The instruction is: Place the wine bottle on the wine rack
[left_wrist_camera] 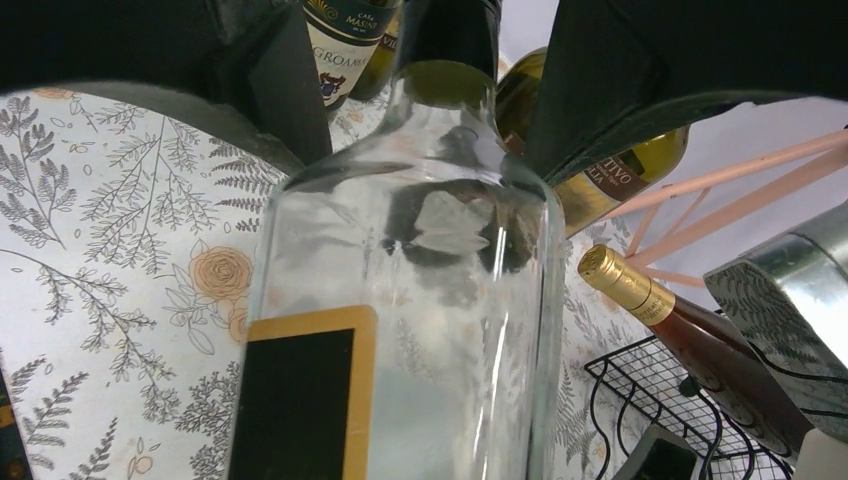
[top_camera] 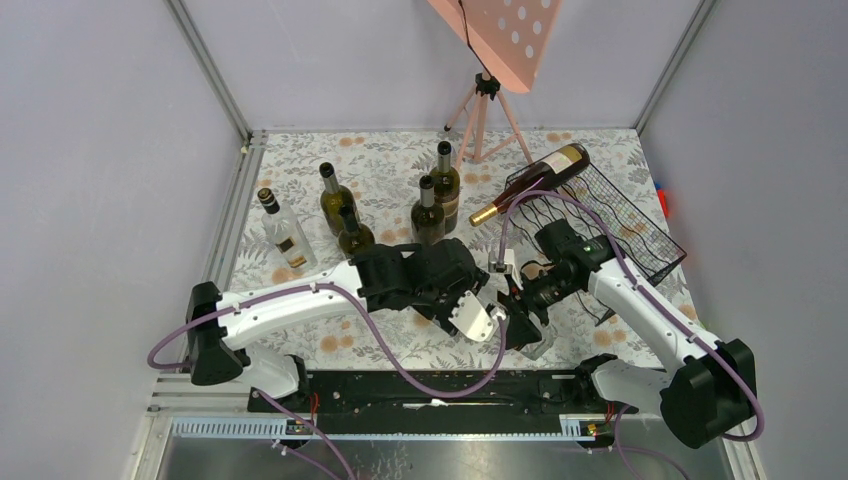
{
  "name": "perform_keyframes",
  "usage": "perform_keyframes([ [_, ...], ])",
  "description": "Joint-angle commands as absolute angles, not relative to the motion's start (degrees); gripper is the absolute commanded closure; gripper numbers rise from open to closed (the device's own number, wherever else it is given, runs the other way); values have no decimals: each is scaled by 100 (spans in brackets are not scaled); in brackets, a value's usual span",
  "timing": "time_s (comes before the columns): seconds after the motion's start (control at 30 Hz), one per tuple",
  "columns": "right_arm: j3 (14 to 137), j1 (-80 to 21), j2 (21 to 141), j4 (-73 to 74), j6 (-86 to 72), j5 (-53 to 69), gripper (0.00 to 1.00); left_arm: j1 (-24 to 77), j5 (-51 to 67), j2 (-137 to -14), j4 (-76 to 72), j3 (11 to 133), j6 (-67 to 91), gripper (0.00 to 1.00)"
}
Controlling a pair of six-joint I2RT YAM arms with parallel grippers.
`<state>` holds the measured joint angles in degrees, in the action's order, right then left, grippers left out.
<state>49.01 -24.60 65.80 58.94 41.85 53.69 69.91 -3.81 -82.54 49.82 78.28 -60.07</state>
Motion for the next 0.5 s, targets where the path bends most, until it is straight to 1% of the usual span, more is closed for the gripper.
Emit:
perform_keyframes([
  [0.0, 5190, -2548, 6510, 5950, 4356, 5999, 100, 7027, -720, -8334, 4693, 7822, -6179, 29],
  [0.13, 5169, -2557, 6497, 5967, 4405, 5979, 100, 7022, -812, -8382, 4651, 7745, -6178, 41],
  [0.3, 5170, -2562, 6511, 6015, 4485, 5927, 100, 7022, -963, -8437, 4662, 7694, -6087, 63],
  [0.33, 5171, -2558, 6522, 6012, 4495, 5917, 100, 7022, -978, -8450, 4659, 7683, -6064, 68],
  [0.43, 5179, -2553, 6548, 6025, 4509, 5915, 100, 7022, -1018, -8447, 4654, 7687, -5961, 95],
  [0.47, 5181, -2557, 6561, 6028, 4509, 5908, 100, 7022, -1020, -8442, 4650, 7683, -5910, 100],
])
